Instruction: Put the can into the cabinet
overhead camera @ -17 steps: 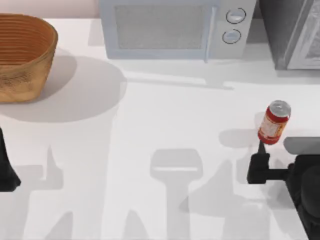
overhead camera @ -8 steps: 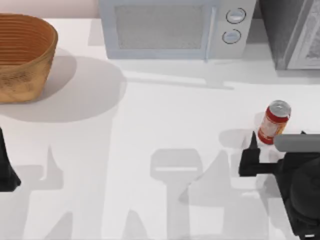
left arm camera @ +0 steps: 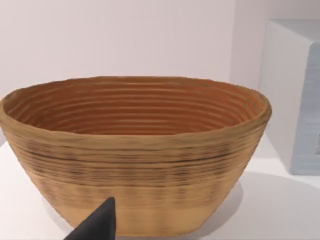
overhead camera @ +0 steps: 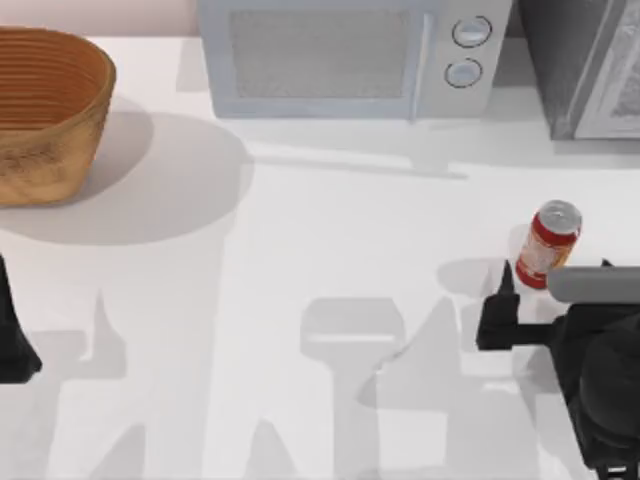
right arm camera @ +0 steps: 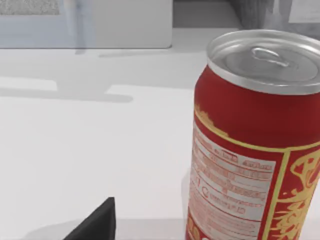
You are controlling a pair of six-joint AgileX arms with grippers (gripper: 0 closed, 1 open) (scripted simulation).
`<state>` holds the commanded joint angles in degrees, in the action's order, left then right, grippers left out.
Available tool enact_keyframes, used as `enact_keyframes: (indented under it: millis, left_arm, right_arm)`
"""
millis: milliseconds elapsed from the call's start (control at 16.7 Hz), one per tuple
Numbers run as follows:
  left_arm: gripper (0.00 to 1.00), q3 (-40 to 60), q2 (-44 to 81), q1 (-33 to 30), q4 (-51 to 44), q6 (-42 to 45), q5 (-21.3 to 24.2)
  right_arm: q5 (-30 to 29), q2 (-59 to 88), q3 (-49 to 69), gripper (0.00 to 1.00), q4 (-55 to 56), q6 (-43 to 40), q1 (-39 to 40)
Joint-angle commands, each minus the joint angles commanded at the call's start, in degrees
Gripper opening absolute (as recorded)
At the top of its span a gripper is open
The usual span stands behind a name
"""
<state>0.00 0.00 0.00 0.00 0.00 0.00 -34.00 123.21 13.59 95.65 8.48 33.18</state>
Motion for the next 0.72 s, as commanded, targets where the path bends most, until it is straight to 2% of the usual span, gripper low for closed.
enact_keyframes:
  millis: [720]
  left_arm:
    - [1.0,0.0,0.0,0.0,0.0,0.0,0.0]
  right_arm:
    - [7.0,4.49,12.35,1.0,-6.66,-2.01,-7.47]
